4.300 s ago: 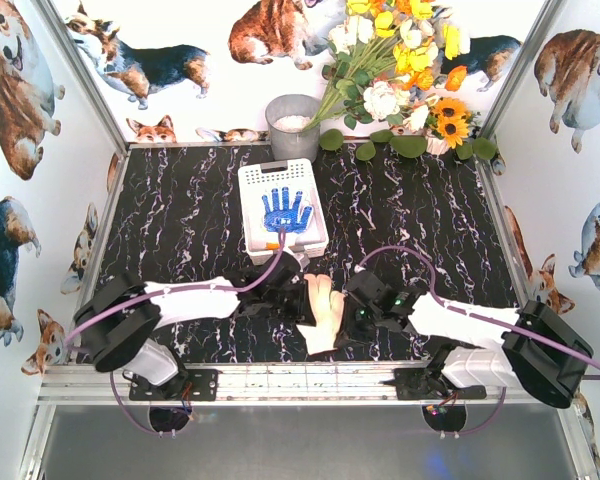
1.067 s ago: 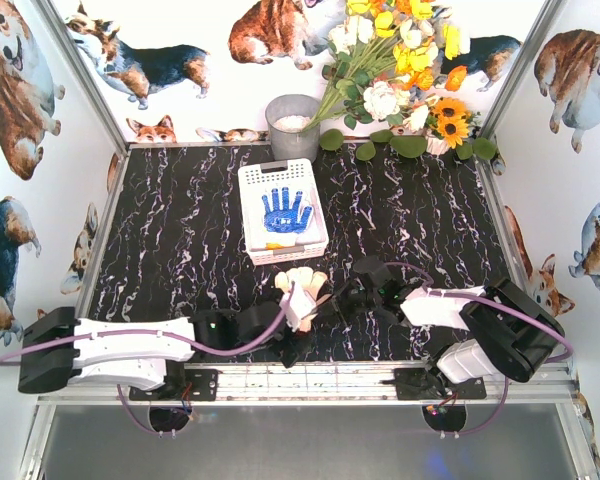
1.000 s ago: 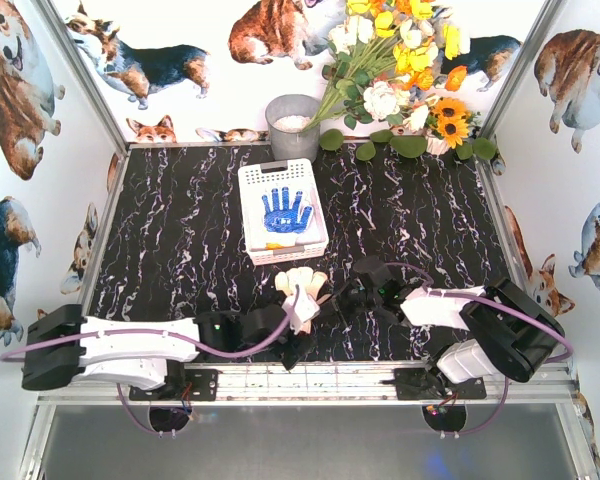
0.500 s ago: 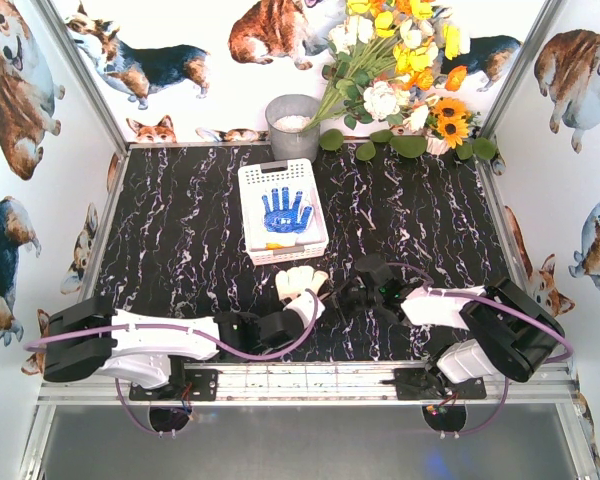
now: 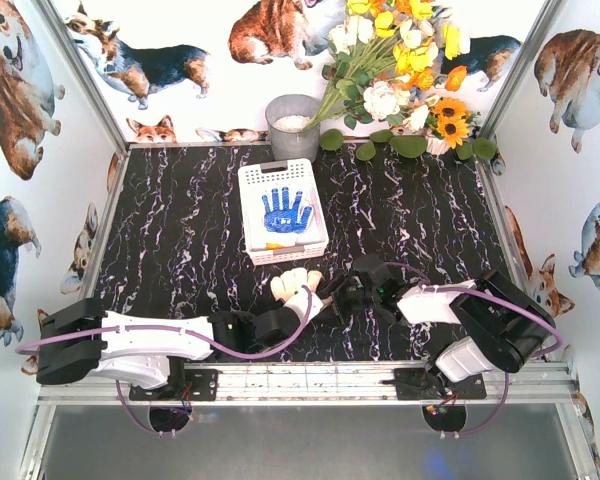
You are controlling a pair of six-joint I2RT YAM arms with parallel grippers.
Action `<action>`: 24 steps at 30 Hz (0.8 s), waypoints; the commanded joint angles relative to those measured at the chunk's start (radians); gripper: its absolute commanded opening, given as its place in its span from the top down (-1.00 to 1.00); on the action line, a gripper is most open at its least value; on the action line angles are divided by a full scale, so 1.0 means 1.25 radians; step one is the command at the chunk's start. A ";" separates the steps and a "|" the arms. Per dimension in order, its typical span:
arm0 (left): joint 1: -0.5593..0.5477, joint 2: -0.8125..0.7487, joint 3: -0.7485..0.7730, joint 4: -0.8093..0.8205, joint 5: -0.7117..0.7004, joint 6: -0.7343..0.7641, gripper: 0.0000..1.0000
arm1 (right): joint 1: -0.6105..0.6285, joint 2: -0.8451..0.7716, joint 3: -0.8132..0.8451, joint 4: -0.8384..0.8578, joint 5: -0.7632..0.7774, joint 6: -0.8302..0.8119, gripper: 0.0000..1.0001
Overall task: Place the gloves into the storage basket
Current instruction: Pick up the glove from the center of the board.
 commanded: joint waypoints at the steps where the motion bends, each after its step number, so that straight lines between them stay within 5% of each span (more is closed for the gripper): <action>1: -0.003 -0.005 0.015 0.025 -0.002 -0.025 1.00 | 0.003 -0.008 0.022 0.019 -0.003 -0.015 -0.04; 8: -0.004 0.014 0.038 0.002 -0.031 -0.056 1.00 | 0.018 -0.015 0.039 -0.048 0.020 -0.040 -0.26; 24: -0.003 -0.024 0.010 0.043 0.076 -0.034 1.00 | 0.036 0.057 0.092 -0.015 0.057 -0.136 -0.27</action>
